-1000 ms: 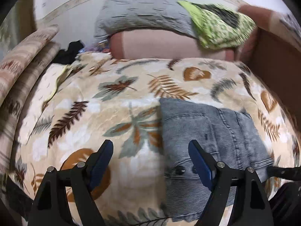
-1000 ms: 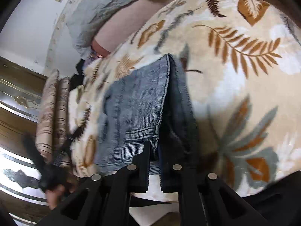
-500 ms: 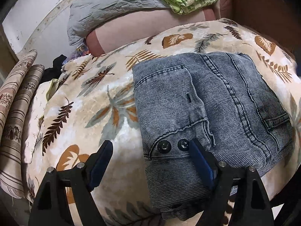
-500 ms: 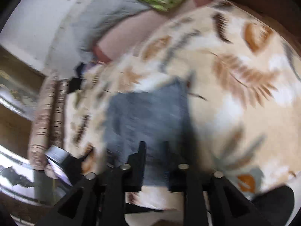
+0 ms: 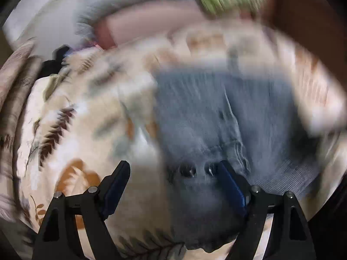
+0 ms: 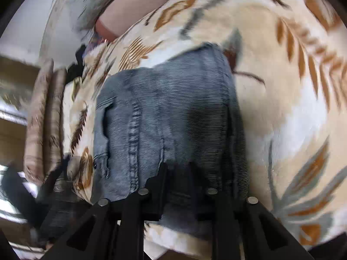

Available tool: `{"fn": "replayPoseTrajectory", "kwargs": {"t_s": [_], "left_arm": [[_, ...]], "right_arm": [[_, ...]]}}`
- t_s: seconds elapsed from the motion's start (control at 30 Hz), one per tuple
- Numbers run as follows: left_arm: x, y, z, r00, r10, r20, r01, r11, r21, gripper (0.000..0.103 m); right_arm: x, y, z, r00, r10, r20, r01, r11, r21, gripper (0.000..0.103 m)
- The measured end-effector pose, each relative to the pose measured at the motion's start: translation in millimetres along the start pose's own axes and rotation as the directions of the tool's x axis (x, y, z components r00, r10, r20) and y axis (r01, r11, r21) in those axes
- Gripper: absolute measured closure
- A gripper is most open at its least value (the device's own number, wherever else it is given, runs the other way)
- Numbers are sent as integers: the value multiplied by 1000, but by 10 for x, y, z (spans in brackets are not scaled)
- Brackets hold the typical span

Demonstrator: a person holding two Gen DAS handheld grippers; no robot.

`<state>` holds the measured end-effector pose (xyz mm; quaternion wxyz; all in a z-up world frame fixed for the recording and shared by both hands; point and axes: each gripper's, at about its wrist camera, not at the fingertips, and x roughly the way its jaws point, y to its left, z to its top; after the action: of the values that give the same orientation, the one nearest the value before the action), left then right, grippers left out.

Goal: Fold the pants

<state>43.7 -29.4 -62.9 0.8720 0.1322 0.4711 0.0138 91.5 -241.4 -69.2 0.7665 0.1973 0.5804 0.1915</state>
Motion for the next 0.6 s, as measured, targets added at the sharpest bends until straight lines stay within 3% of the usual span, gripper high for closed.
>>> {"fn": "replayPoseTrajectory", "kwargs": {"t_s": [0.03,0.07,0.13,0.17,0.2,0.23,0.3,0.33,0.37,0.47,0.53,0.57,0.6], "left_arm": [[-59,-25,-35,998,19,56,-19,1000,-2,20],[-74,-31,-34,998,23,50,-23,1000,-5,20],[-57,-17,-21,999,15,30,-14,999,-32,20],[-49,-14,-26,999,14,29,-13,999,-31,20],[-53,-15,-30,999,14,33,-13,1000,-26,20],[-53,-7,-29,999,13,34,-13,1000,-24,20],[-47,18,-16,999,-6,32,7,1000,-30,20],[-66,66,3,999,-25,28,26,999,-42,20],[-103,138,33,998,-51,28,53,996,-68,20],[-322,371,117,989,-122,86,137,969,-204,20],[-409,407,143,986,-119,118,142,967,-213,20],[-337,344,130,991,-102,87,116,978,-175,20],[-94,179,61,994,-105,-27,102,990,-98,20]], "right_arm": [[-104,103,53,999,-4,32,5,1000,-31,81],[-243,219,137,997,21,72,-17,998,-60,80],[-408,385,300,989,89,120,-78,992,-97,66],[-418,434,423,984,107,143,-93,990,-102,43],[-352,457,545,981,107,159,-92,991,-96,29],[-253,399,640,983,77,165,-63,994,-85,29],[200,22,764,987,-138,78,138,990,5,27],[422,-230,751,988,-152,11,151,986,66,26],[418,-295,723,993,-110,51,106,992,64,26],[269,-148,686,986,-160,55,159,987,11,25],[309,-202,694,986,-159,38,159,987,9,22],[309,-250,689,989,-143,36,143,990,20,22],[329,-239,697,990,-139,35,138,990,17,22]]}}
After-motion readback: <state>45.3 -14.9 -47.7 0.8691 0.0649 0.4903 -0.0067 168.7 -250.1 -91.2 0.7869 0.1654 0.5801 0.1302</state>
